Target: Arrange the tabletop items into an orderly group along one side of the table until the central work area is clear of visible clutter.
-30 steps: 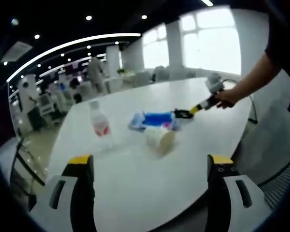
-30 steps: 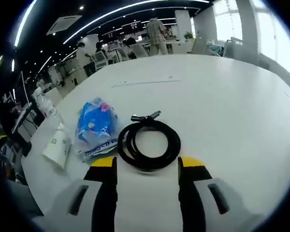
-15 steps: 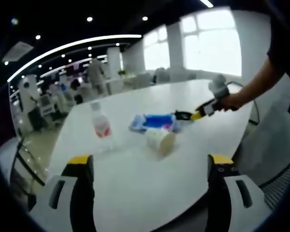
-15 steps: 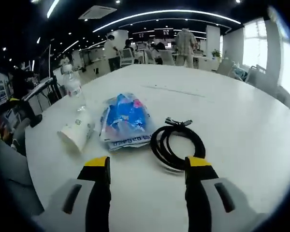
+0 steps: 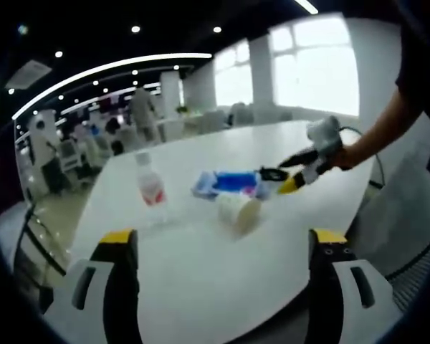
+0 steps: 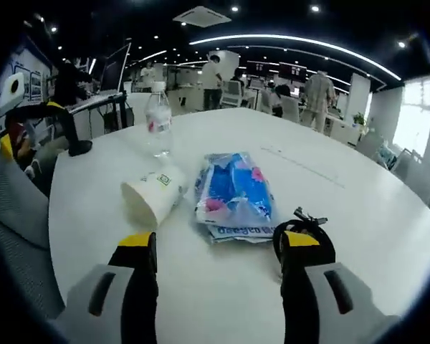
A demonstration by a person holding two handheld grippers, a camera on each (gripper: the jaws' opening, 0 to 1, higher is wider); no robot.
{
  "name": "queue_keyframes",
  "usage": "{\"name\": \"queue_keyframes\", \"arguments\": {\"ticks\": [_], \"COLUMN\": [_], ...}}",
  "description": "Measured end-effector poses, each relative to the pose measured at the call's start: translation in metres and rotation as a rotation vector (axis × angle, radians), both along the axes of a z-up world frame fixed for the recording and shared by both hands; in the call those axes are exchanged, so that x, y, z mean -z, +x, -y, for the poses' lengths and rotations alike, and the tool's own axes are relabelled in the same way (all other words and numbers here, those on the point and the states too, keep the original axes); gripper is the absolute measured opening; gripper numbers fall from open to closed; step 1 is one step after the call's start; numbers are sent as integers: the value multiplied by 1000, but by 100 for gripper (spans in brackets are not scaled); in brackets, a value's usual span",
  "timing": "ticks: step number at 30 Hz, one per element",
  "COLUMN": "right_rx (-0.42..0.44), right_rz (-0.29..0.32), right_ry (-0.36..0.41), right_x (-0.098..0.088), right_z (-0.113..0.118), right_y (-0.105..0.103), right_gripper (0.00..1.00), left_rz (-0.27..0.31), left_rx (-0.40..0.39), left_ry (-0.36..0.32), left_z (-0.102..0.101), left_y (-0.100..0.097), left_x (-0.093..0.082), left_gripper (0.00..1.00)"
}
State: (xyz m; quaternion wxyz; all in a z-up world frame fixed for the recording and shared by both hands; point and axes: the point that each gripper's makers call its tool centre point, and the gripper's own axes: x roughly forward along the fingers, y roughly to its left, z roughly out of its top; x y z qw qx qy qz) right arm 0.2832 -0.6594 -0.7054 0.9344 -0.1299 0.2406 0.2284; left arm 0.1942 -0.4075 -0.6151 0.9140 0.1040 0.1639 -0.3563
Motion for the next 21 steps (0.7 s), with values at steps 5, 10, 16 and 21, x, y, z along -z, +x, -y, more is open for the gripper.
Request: {"name": "queue_keyframes", "arguments": {"ticks": [5,10,16,21], "right_rx": [-37,-68,-103,-130], "right_rz": [8,12,13,11], "right_ry": [-9,-13,-19,-26], "right_x": [-2,-3,-2,0], "right_z": [-14,-26,-41,-53], "right_y": [2,4,7,9], "right_gripper": [70,70,69,67], "left_rz": [-2,-5,-9,-12], "left_rx": [2,4,4,2], "left_ry": [-2,-4,-8,-14], "left_z": [0,0,1,1], "left_y": [0,0,0,0], "left_x": [1,1,0,0], "left_gripper": [96,96,96,97]}}
